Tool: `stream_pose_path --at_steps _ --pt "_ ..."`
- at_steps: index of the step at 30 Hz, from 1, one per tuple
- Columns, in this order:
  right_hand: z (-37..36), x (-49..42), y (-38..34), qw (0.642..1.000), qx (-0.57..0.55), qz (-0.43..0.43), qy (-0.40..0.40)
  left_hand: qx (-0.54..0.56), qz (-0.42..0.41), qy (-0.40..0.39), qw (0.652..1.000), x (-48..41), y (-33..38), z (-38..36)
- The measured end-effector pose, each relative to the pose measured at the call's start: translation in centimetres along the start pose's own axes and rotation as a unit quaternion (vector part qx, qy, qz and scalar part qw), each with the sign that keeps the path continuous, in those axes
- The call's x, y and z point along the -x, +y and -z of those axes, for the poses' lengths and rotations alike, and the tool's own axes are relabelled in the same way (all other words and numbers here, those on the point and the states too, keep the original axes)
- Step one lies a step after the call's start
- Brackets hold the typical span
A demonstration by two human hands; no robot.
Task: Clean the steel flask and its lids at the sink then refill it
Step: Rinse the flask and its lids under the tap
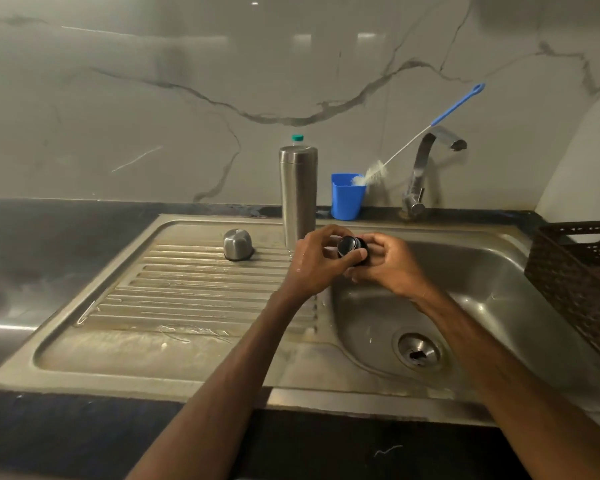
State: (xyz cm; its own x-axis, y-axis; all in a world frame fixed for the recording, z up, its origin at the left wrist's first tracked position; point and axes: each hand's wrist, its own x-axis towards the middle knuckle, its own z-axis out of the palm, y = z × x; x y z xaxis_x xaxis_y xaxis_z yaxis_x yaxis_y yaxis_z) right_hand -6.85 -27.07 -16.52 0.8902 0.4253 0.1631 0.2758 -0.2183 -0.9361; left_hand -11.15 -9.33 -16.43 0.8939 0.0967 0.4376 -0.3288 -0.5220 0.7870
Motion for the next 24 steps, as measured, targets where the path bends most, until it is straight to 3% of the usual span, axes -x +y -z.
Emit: stream_pose_path --at_steps 10,15,20,24 --pt "-3.4 -1.7 -3.2 0.997 -0.046 0.015 -0.058 0.005 -0.049 0.069 0.996 0.7 -0.1 6.7" --pt "-4.9 -2.0 -3.0 0.997 -0.038 0.017 -0.06 0.003 -0.018 0.11 0.994 0.9 -0.4 8.7" --pt "-5.3 -2.6 -2.9 0.997 -0.04 0.011 -0.072 0.078 0.06 0.1 0.99 0.8 -2.2 9.6" --pt "-5.5 -3.0 -1.8 0.997 -0.063 0.013 -0.04 -0.054 0.068 0.105 0.991 -0.1 -3.8 9.9"
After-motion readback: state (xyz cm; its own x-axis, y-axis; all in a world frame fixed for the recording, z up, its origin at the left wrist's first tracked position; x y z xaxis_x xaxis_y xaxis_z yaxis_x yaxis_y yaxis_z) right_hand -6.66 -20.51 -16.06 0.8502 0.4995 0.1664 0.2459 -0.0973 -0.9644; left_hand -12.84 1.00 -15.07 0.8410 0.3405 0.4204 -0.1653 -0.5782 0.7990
